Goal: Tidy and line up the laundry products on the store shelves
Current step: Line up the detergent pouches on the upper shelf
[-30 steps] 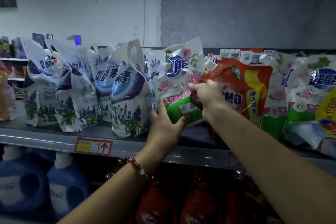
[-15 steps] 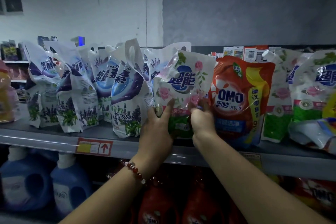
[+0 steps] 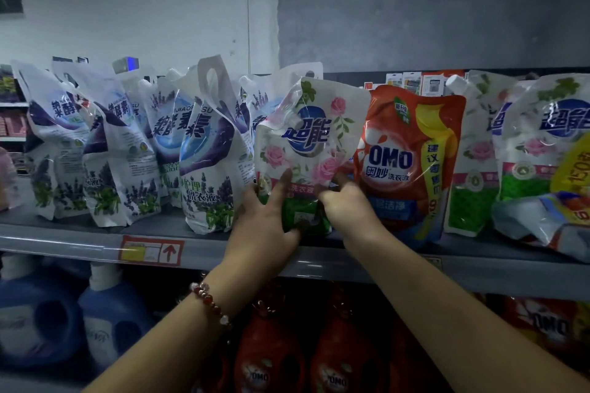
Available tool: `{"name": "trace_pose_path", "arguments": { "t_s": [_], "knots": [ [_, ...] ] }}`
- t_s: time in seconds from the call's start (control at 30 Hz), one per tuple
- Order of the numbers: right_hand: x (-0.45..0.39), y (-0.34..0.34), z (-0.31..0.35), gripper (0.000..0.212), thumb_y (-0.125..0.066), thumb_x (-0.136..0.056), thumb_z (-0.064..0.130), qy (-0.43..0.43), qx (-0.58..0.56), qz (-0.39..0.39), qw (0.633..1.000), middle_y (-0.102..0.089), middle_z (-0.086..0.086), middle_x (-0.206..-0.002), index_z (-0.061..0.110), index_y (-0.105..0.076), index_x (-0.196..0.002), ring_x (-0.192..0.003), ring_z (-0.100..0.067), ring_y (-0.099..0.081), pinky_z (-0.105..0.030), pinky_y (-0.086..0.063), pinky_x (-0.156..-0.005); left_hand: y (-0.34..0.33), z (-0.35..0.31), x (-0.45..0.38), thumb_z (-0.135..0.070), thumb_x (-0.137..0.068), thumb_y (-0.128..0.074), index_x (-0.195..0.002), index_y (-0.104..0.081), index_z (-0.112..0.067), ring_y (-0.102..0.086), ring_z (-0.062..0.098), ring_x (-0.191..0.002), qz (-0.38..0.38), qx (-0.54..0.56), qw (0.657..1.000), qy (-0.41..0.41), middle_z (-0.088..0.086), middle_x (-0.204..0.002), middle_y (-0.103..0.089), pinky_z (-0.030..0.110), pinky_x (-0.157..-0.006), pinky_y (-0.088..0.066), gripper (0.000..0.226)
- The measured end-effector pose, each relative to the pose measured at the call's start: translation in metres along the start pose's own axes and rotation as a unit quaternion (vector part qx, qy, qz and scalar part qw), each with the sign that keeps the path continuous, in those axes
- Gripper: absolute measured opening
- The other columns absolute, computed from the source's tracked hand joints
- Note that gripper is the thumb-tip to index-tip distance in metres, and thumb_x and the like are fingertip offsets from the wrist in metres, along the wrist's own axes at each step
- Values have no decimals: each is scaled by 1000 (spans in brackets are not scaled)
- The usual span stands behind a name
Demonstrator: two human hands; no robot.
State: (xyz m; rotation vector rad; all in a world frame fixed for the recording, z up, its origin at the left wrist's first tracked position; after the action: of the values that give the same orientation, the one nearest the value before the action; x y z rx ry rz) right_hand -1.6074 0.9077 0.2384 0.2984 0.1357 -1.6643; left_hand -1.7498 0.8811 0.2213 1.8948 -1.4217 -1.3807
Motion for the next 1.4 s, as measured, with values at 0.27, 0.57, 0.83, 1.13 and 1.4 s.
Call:
{"name": "trace_pose_path", "arguments": {
  "t_s": [0.27,0.57,0.83,1.13,1.4],
  "knots": [
    [19,0,9,43,-61,-88,9,12,148,78,986,-64,0,-111,24,-52,-127,-101,-19,-61,-36,-55,-89,1,-4,17,-51,-90,-55,-156,2,-36,-7,36,-150,-13,-123,992,-31,13,-163,7,50,-119,-26,89],
    [67,23,40,72,-58,-95,38,143,513,72,843,-30,1,-156,21,-22,-154,-144,-21,-27,-37,-27,-118,26,-22,33,-59,-91,-48,-157,-22,-25,-21,36,-149,-34,-190,964,-180,15,-162,-22,52,-119,-24,79],
    [99,57,54,76,-48,-98,46,111,665,42,737,-3,2,-165,24,-5,-157,-151,-20,2,-33,0,-120,34,-51,33,-69,-93,-32,-158,-12,-28,-17,32,-150,27,-196,943,-267,9,-165,-17,48,-122,-16,79],
    [144,115,24,77,-49,-97,51,-32,664,20,746,0,5,-165,29,-6,-157,-151,-19,2,-38,-6,-121,-8,-107,61,-70,-94,-31,-158,0,-33,-5,28,-153,108,-123,921,-354,6,-167,-1,43,-123,-12,80],
    [175,209,22,75,-51,-97,48,-111,639,-50,759,-2,5,-165,28,-10,-157,-151,-17,0,-37,-9,-121,-44,-181,74,-66,-96,-33,-158,-3,-33,-8,26,-152,127,-84,898,-413,5,-167,-3,41,-120,-18,76]
  ]
}}
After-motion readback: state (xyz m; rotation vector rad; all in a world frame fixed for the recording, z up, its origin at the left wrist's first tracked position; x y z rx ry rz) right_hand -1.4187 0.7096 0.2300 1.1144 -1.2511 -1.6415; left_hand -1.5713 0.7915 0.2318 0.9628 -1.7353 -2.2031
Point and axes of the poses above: each hand's wrist, its own x-axis away from the middle knuckle, its own y-axis out of the back of the hand, z = x × y, the point moved 8 cm from there along -x, towards the middle knuckle
